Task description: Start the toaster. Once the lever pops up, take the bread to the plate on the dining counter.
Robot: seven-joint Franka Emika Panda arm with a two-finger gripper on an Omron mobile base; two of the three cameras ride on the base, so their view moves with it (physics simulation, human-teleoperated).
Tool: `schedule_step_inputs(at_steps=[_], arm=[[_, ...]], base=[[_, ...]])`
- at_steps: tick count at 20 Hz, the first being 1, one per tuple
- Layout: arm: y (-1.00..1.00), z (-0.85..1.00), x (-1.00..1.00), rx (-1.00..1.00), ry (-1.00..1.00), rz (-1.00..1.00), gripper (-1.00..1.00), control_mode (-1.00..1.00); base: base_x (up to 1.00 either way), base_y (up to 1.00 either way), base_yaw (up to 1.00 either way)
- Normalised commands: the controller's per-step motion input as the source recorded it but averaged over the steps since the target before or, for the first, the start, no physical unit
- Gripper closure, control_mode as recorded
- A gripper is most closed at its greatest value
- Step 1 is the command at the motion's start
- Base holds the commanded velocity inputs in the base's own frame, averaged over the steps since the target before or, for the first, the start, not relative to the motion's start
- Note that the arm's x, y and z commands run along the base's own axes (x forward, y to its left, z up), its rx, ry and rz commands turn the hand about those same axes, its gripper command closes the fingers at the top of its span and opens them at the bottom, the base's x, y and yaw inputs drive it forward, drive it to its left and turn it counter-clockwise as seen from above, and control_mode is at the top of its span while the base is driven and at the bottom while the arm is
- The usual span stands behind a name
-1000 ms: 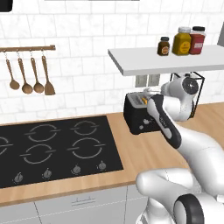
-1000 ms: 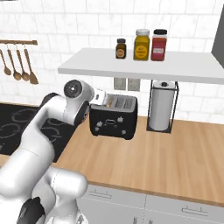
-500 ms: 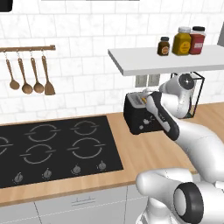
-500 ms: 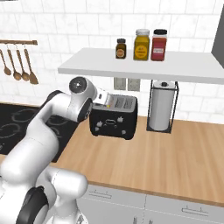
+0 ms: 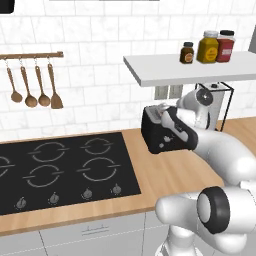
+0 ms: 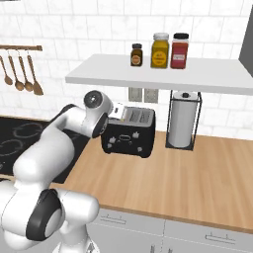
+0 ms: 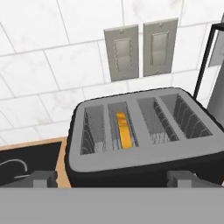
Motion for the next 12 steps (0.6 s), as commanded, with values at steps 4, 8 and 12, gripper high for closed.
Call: schedule_step_inputs(at_steps=[4, 8, 12], arm=[[0.00, 0.00, 0.00, 0.00, 0.00, 0.00, -1.00, -1.00], [0.00, 0.00, 0.00, 0.00, 0.00, 0.00, -1.00, -1.00], [0.00, 0.00, 0.00, 0.00, 0.00, 0.00, -1.00, -1.00]], base=[[0.00, 0.00, 0.00], [0.00, 0.00, 0.00], [0.00, 0.00, 0.00]])
